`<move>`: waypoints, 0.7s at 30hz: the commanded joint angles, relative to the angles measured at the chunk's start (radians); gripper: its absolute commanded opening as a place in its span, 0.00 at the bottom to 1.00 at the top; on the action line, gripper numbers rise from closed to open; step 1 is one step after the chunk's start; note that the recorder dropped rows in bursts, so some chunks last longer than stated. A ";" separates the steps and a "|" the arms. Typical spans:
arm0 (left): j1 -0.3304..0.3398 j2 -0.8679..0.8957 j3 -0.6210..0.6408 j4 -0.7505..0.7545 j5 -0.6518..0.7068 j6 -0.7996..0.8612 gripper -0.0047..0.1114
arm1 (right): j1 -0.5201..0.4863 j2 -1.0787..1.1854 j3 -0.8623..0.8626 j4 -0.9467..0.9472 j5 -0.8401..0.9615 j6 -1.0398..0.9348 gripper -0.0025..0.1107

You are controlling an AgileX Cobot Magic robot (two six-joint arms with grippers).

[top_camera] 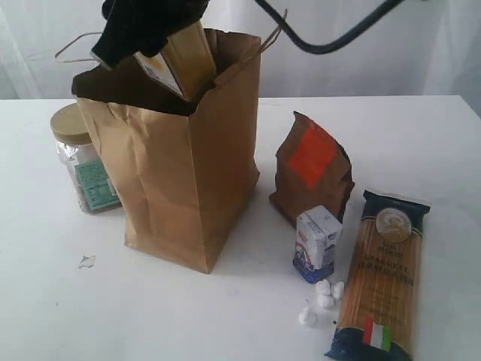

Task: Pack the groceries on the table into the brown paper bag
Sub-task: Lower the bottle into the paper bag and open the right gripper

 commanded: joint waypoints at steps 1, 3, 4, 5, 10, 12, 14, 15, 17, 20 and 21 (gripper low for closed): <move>-0.004 -0.005 0.004 0.001 -0.003 -0.006 0.04 | -0.029 0.008 -0.015 -0.018 -0.080 0.001 0.02; -0.004 -0.005 0.004 0.001 -0.003 -0.006 0.04 | -0.040 0.019 -0.015 -0.016 -0.084 0.001 0.02; -0.004 -0.005 0.004 0.001 -0.003 -0.006 0.04 | -0.044 0.024 -0.015 -0.014 -0.087 0.001 0.02; -0.004 -0.005 0.004 0.001 -0.003 -0.006 0.04 | -0.049 0.028 -0.015 -0.012 -0.087 0.001 0.02; -0.004 -0.005 0.004 0.001 -0.003 -0.006 0.04 | -0.076 0.052 -0.015 0.007 -0.089 0.001 0.02; -0.004 -0.005 0.004 0.001 -0.003 -0.006 0.04 | -0.087 0.063 -0.015 0.031 -0.092 0.001 0.02; -0.004 -0.005 0.004 0.001 -0.003 -0.006 0.04 | -0.090 0.075 -0.015 0.048 -0.094 0.001 0.02; -0.004 -0.005 0.004 0.001 -0.003 -0.006 0.04 | -0.094 0.079 -0.015 0.054 -0.097 0.001 0.02; -0.004 -0.005 0.004 0.001 -0.003 -0.006 0.04 | -0.100 0.086 -0.015 0.070 -0.109 0.001 0.02; -0.004 -0.005 0.004 0.001 -0.003 -0.006 0.04 | -0.112 0.095 -0.015 0.085 -0.124 0.001 0.02; -0.004 -0.005 0.004 0.001 -0.003 -0.006 0.04 | -0.118 0.099 -0.015 0.091 -0.128 0.001 0.02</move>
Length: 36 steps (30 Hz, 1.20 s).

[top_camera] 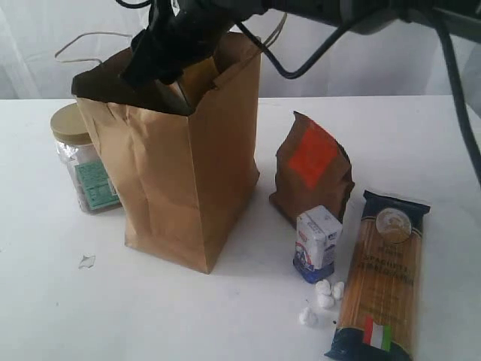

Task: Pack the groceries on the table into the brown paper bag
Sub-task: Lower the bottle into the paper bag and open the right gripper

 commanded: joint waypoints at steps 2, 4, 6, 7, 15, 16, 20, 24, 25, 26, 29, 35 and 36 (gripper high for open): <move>-0.004 -0.005 0.004 0.001 -0.003 -0.006 0.04 | -0.035 -0.005 -0.015 0.024 -0.091 0.003 0.02; -0.004 -0.005 0.004 0.001 -0.003 -0.006 0.04 | -0.057 -0.004 -0.015 0.048 -0.085 0.066 0.02; -0.004 -0.005 0.004 0.001 -0.003 -0.006 0.04 | -0.075 -0.003 -0.015 0.052 -0.055 0.097 0.02; -0.004 -0.005 0.004 0.001 -0.003 -0.006 0.04 | -0.080 -0.001 -0.015 0.056 -0.042 0.099 0.02; -0.004 -0.005 0.004 0.001 -0.003 -0.006 0.04 | -0.092 0.033 -0.015 0.183 0.002 0.041 0.02; -0.004 -0.005 0.004 0.001 -0.003 -0.006 0.04 | -0.092 0.038 -0.015 0.183 0.002 0.041 0.03; -0.004 -0.005 0.004 0.001 -0.003 -0.006 0.04 | -0.095 0.048 -0.015 0.178 0.002 0.041 0.22; -0.004 -0.005 0.004 0.001 -0.003 -0.006 0.04 | -0.095 0.048 -0.015 0.178 0.006 0.041 0.43; -0.004 -0.005 0.004 0.001 -0.003 -0.006 0.04 | -0.095 0.048 -0.015 0.178 0.008 0.041 0.48; -0.004 -0.005 0.004 0.001 -0.003 -0.006 0.04 | -0.095 0.048 -0.015 0.178 0.010 0.041 0.51; -0.004 -0.005 0.004 0.001 -0.003 -0.006 0.04 | -0.095 0.048 -0.015 0.178 0.020 0.041 0.57; -0.004 -0.005 0.004 0.001 -0.003 -0.006 0.04 | -0.095 0.033 -0.015 0.173 0.053 0.030 0.62; -0.004 -0.005 0.004 0.001 -0.003 -0.006 0.04 | -0.095 0.030 -0.015 0.172 0.057 0.030 0.63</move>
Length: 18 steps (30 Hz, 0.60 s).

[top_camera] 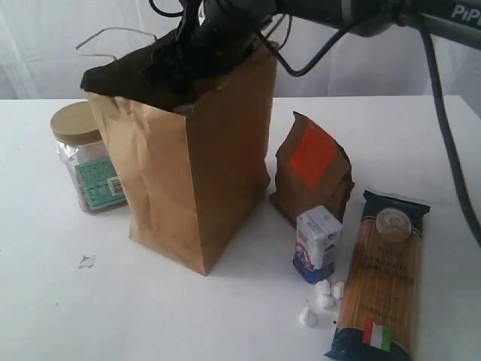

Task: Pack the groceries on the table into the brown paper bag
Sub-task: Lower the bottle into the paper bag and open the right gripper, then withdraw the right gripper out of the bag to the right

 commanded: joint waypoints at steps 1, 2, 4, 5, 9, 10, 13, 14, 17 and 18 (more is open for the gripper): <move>-0.004 -0.004 0.004 0.001 -0.003 -0.006 0.04 | -0.008 -0.025 -0.005 -0.008 0.016 -0.012 0.64; -0.004 -0.004 0.004 0.001 -0.003 -0.006 0.04 | -0.008 -0.028 -0.005 -0.008 0.016 -0.012 0.64; -0.004 -0.004 0.004 0.001 -0.003 -0.006 0.04 | -0.008 -0.039 -0.005 -0.008 0.021 -0.012 0.64; -0.004 -0.004 0.004 0.001 -0.003 -0.006 0.04 | -0.008 -0.043 -0.005 -0.008 0.023 -0.012 0.64; -0.004 -0.004 0.004 0.001 -0.003 -0.006 0.04 | -0.006 -0.074 -0.005 -0.008 0.030 -0.012 0.64; -0.004 -0.004 0.004 0.001 -0.003 -0.006 0.04 | -0.006 -0.085 -0.005 -0.008 0.030 -0.012 0.64; -0.004 -0.004 0.004 0.001 -0.003 -0.006 0.04 | -0.001 -0.117 -0.005 -0.010 0.031 -0.024 0.63; -0.004 -0.004 0.004 0.001 -0.003 -0.006 0.04 | 0.001 -0.127 -0.005 -0.012 0.036 -0.026 0.63; -0.004 -0.004 0.004 0.001 -0.003 -0.006 0.04 | 0.010 -0.168 -0.005 -0.017 0.053 -0.026 0.63; -0.004 -0.004 0.004 0.001 -0.003 -0.006 0.04 | 0.012 -0.182 -0.005 -0.022 0.057 -0.026 0.63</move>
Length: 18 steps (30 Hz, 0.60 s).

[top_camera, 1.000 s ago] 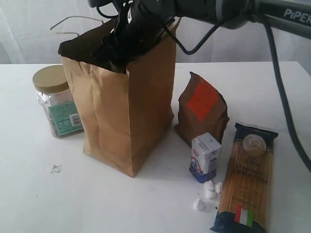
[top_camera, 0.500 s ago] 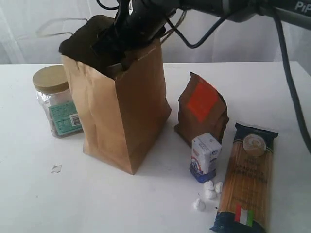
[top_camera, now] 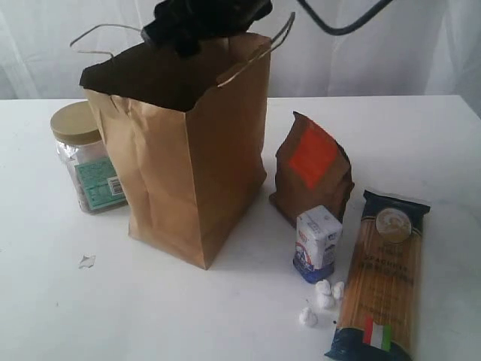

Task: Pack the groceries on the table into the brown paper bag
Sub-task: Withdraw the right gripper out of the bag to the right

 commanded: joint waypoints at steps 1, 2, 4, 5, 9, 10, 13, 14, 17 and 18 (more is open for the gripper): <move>-0.004 -0.004 0.004 0.001 -0.003 -0.006 0.04 | 0.011 -0.069 -0.005 -0.016 0.029 -0.011 0.63; -0.004 -0.004 0.004 0.001 -0.003 -0.006 0.04 | 0.014 -0.079 -0.005 -0.018 0.034 -0.011 0.62; -0.004 -0.004 0.004 0.001 -0.003 -0.006 0.04 | 0.020 -0.118 -0.005 -0.020 0.051 -0.015 0.61; -0.004 -0.004 0.004 0.001 -0.003 -0.006 0.04 | 0.028 -0.133 -0.005 -0.020 0.058 -0.015 0.60; -0.004 -0.004 0.004 0.001 -0.003 -0.006 0.04 | 0.070 -0.226 -0.005 -0.049 0.071 -0.019 0.58; -0.004 -0.004 0.004 0.001 -0.003 -0.006 0.04 | 0.086 -0.252 -0.005 -0.072 0.090 -0.019 0.58; -0.004 -0.004 0.004 0.001 -0.003 -0.006 0.04 | 0.146 -0.289 -0.005 -0.091 0.159 -0.058 0.58; -0.004 -0.004 0.004 0.001 -0.003 -0.006 0.04 | 0.167 -0.290 -0.005 -0.091 0.161 -0.073 0.58; -0.004 -0.004 0.004 0.001 -0.003 -0.006 0.04 | 0.258 -0.270 -0.005 -0.089 0.147 -0.169 0.63; -0.004 -0.004 0.004 0.001 -0.003 -0.006 0.04 | 0.284 -0.259 -0.005 -0.089 0.145 -0.182 0.67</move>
